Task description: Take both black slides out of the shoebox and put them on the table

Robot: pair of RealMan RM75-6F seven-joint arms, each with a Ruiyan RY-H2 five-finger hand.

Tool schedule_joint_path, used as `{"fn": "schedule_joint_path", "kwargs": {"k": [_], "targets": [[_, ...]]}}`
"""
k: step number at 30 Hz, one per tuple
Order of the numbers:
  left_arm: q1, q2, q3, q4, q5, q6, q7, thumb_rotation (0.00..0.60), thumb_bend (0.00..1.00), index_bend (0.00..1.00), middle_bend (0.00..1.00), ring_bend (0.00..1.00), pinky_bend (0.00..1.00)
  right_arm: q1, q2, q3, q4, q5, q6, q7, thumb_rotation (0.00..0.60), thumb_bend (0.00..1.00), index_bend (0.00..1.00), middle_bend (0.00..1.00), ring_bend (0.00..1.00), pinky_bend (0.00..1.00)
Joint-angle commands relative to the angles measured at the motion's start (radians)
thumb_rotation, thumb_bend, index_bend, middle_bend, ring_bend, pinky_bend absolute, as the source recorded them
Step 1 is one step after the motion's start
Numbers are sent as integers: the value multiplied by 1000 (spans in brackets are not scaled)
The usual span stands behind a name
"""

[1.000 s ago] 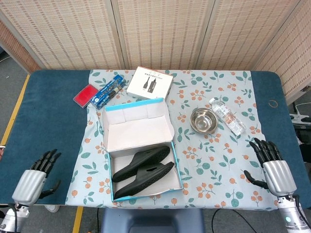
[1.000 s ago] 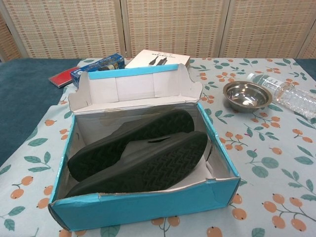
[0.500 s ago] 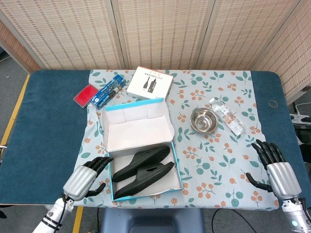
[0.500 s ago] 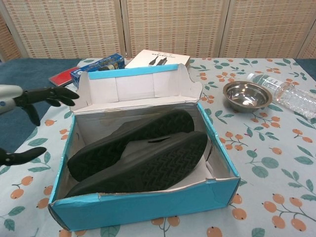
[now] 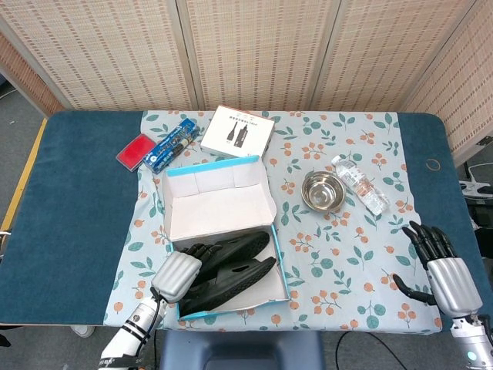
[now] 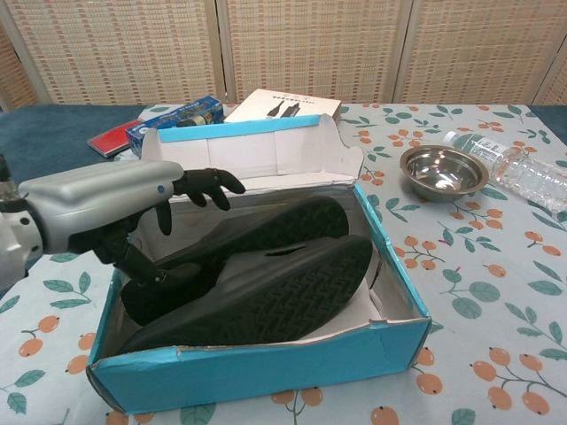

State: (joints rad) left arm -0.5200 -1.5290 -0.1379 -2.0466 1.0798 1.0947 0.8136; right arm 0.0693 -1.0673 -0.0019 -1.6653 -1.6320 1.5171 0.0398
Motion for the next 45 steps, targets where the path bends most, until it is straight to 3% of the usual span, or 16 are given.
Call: {"fn": "schedule_joint_path", "kwargs": {"k": [1,11,16,24,30,33,40,45], "targets": [[-38,-35,-4,29,-70,22,47,600,373,112,197,189,405,0,1,0,0,1,-1,4,452,236,0,0,0,0],[-99,-66,14,58,-157,103,175,600,360,159,240,244,410,0,8,0,1,3,-5,19,452,236,0,0,0,0],[-119,-65,10,50,-203,123,183,600,359,178,254,247,420,-2,9,0,0,1,-2,19,451,236,0,0,0,0],[-182,-23,-8,10,-396,86,200,598,354,174,252,246,438,-3,9,0,0,0,-2,20,452,236,0,0,0,0],[-211,-17,1,25,-406,97,180,600,352,183,261,261,452,-4,9,2,2,1,0,23,452,235,0,0,0,0],[-219,-22,18,35,-387,104,170,598,355,254,328,298,453,-4,10,3,2,4,1,25,451,236,0,0,0,0],[-229,-49,55,71,-340,127,153,600,392,555,583,439,494,-4,10,2,0,1,-2,22,452,236,0,0,0,0],[-211,-84,68,103,-230,183,104,600,515,717,740,537,550,-6,12,4,0,5,0,25,452,236,0,0,0,0]]}}
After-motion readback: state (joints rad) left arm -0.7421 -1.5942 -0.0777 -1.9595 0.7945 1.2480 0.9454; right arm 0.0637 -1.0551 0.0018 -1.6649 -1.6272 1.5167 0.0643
